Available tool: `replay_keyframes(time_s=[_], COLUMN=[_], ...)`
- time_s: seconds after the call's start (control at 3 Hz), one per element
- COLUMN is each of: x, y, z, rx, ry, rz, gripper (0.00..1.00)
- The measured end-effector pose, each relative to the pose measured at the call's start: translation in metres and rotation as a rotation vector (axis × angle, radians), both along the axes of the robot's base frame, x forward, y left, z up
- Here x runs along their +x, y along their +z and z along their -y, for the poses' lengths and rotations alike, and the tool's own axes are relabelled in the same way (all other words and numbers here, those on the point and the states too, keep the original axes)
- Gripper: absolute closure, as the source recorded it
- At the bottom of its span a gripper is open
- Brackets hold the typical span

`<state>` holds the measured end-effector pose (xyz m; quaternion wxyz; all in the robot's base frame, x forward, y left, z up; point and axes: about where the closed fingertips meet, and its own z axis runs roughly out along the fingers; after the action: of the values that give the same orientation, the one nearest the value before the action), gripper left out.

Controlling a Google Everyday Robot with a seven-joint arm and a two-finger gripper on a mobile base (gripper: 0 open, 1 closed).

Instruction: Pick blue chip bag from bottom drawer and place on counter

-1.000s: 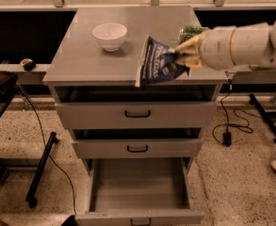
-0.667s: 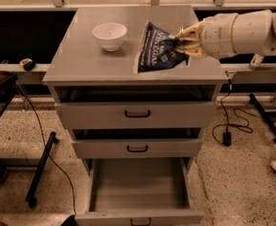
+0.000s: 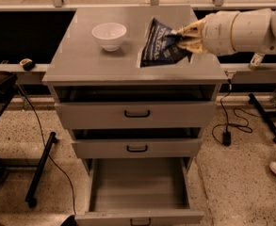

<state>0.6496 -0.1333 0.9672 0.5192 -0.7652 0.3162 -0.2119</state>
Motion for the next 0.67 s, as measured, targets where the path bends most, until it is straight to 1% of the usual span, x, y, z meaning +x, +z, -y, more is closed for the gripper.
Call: replay_keyframes(time_s=[0.33,0.67], x=[0.033,0.059], y=[0.0,-0.027], z=[0.016,0.028], rx=[0.003,-0.031], ry=[-0.171,-0.298], rz=[-0.005,-0.037], gripper=[1.0,0.82])
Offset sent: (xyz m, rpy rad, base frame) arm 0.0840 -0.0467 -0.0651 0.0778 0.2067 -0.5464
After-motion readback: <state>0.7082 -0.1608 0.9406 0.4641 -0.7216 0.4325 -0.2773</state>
